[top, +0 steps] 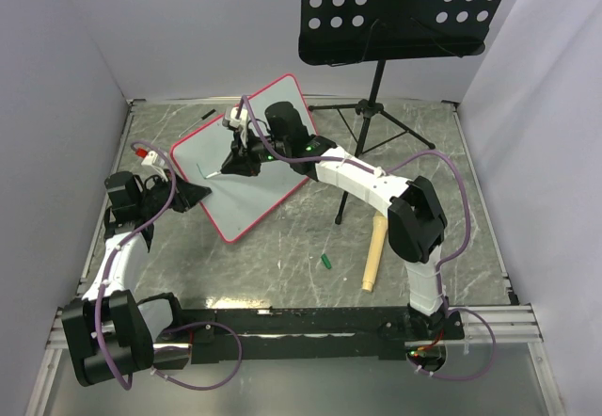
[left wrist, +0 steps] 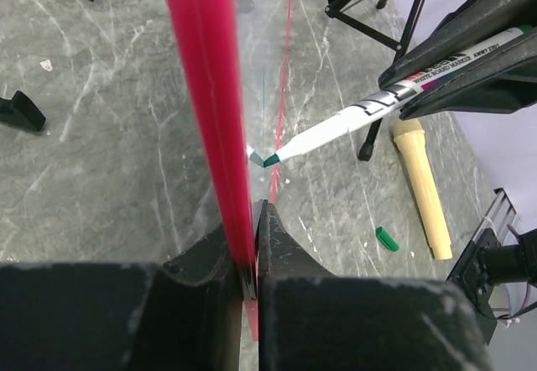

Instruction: Write a sentence on the whiteboard

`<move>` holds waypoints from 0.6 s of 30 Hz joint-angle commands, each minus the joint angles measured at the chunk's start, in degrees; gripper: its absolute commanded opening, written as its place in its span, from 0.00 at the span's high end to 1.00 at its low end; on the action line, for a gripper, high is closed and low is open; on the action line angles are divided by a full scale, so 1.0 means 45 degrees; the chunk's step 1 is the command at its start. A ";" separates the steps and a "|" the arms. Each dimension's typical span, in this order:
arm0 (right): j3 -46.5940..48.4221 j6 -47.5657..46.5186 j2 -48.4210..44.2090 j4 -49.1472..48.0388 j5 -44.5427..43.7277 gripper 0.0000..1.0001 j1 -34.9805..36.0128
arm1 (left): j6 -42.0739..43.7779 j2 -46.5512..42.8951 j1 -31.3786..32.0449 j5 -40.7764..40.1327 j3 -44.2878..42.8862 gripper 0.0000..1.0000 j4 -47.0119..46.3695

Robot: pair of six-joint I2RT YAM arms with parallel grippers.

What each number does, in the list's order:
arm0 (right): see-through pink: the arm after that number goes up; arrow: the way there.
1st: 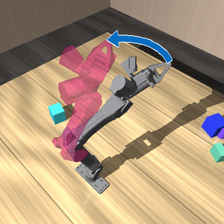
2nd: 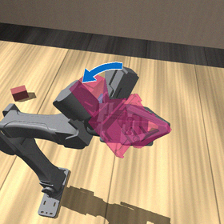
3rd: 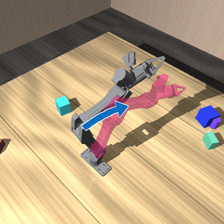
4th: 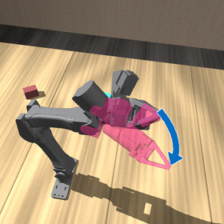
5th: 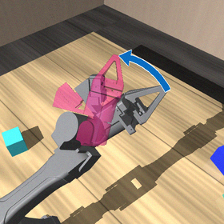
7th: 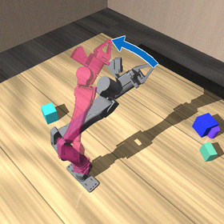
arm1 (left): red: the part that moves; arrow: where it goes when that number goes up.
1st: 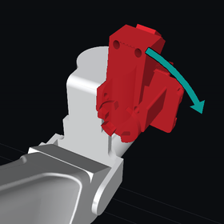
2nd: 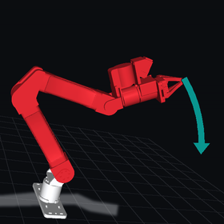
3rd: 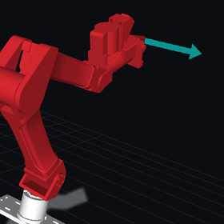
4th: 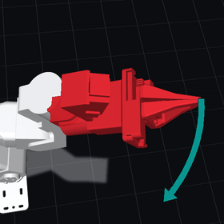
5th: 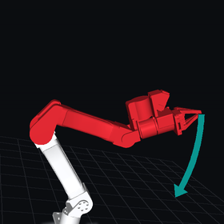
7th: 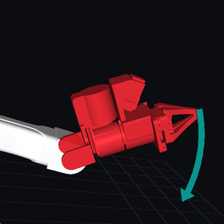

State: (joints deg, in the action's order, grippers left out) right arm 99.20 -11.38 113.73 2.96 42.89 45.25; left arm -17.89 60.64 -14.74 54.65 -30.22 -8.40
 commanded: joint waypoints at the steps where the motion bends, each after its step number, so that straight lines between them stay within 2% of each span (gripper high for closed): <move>1: 0.0279 0.0164 -0.0762 -0.0619 -0.0138 1.00 0.0080 | 0.0909 -0.0253 0.0073 -0.0407 -0.0121 0.99 -0.0632; 18: 0.1198 0.0438 -0.0450 -0.0600 -0.0098 1.00 0.0041 | 0.0870 -0.0195 0.0073 -0.0329 -0.0141 0.99 -0.0652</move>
State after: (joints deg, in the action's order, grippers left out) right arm 101.16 -9.85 113.69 2.72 42.65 45.25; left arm -17.82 60.60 -14.57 55.20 -30.22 -8.73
